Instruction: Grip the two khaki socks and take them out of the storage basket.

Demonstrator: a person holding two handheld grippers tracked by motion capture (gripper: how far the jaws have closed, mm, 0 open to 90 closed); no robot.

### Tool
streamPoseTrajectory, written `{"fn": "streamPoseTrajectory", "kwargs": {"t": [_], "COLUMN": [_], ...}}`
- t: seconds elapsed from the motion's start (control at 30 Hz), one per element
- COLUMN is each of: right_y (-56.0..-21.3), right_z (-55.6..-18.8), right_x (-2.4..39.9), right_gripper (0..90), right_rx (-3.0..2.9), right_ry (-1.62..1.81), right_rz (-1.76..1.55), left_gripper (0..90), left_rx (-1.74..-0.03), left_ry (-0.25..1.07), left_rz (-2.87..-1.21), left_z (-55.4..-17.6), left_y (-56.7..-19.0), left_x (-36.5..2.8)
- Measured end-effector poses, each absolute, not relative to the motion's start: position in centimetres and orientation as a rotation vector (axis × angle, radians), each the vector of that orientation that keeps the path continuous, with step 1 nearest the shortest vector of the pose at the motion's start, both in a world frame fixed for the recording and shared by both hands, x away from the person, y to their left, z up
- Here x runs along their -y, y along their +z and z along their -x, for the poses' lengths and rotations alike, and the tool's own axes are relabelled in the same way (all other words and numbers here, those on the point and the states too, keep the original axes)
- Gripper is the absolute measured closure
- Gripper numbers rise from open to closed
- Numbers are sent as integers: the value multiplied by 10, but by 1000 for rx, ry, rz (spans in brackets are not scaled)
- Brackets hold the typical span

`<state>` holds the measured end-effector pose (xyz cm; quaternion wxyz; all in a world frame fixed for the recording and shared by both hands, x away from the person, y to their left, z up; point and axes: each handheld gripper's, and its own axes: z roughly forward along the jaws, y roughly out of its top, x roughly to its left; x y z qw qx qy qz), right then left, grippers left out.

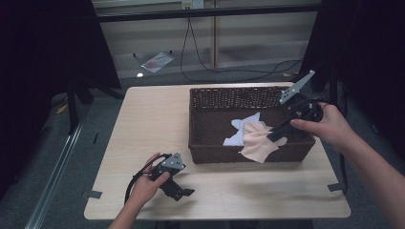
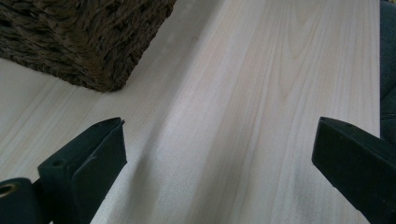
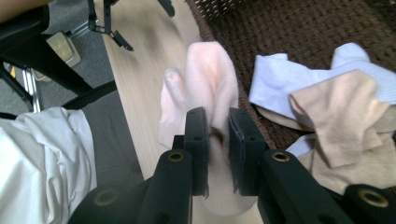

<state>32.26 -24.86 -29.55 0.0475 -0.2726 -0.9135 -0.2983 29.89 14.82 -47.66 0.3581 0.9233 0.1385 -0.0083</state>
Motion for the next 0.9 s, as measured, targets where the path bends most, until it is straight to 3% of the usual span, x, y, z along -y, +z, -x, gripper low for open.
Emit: {"fn": "streamPoseTrajectory", "kwargs": {"t": [0.9], "right_y": [-350], "right_z": [-317], "right_x": [225], "right_gripper": [792], "right_rx": [2829], "right_ry": [-734], "right_rz": [716], "left_gripper": [27], "left_rx": [-363], "left_ry": [-12], "left_rz": [-2396], "left_z": [-298], "left_y": [-475], "left_x": [-149]}}
